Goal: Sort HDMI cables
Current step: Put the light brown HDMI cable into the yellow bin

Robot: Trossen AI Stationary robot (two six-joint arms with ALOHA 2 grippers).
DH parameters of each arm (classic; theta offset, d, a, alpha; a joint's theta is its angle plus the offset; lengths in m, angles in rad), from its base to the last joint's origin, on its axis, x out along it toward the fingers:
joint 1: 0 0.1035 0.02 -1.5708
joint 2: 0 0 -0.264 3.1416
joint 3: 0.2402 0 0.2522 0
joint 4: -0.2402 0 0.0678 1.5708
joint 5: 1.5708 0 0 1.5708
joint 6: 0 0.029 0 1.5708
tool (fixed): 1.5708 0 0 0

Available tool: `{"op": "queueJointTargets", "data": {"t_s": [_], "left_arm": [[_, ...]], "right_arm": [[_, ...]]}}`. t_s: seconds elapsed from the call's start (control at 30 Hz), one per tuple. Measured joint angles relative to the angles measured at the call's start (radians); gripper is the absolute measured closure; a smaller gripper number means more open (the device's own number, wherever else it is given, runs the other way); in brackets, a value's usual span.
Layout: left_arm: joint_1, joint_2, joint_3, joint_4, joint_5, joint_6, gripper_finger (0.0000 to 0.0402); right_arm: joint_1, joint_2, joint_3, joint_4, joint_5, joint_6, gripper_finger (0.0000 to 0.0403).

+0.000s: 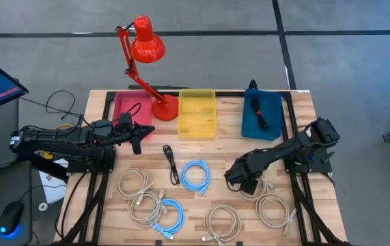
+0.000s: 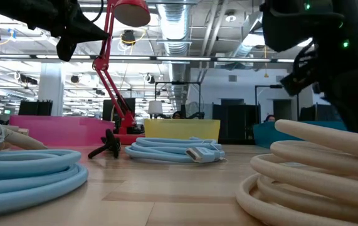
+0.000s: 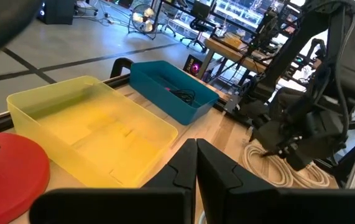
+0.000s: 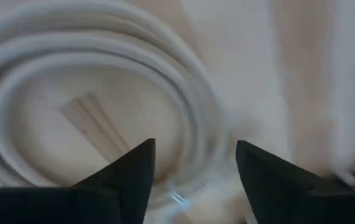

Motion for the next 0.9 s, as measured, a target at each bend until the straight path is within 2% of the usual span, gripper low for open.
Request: {"op": "queueJointTargets", "data": {"t_s": [0.13,0.37,0.47,0.6,0.63,0.77,0.9], "left_arm": [[0.0,0.0,0.0,0.0,0.0,0.0,0.0392],[0.0,0.0,0.0,-0.001,0.0,0.0,0.0392],[0.0,0.0,0.0,-0.001,0.0,0.0,0.0392],[0.0,0.0,0.0,-0.002,0.0,0.0,0.0392],[0.0,0.0,0.0,-0.002,0.0,0.0,0.0392],[0.0,0.0,0.0,-0.003,0.0,0.0,0.0392],[0.0,0.0,0.0,-0.003,0.0,0.0,0.0392]], "right_arm": [[0.0,-0.002,-0.071,0.106,-0.026,0.014,0.0215],[0.0,-0.007,-0.144,0.122,-0.024,0.0,0.0255],[0.001,-0.007,-0.151,0.13,-0.023,-0.003,0.0297],[0.002,-0.008,-0.152,0.139,-0.021,-0.03,0.0376],[0.002,-0.013,-0.153,0.139,-0.021,-0.038,0.0384],[-0.006,-0.05,-0.161,0.137,-0.002,-0.034,0.0377],[-0.036,-0.143,-0.16,0.134,0.048,-0.023,0.0389]]}}
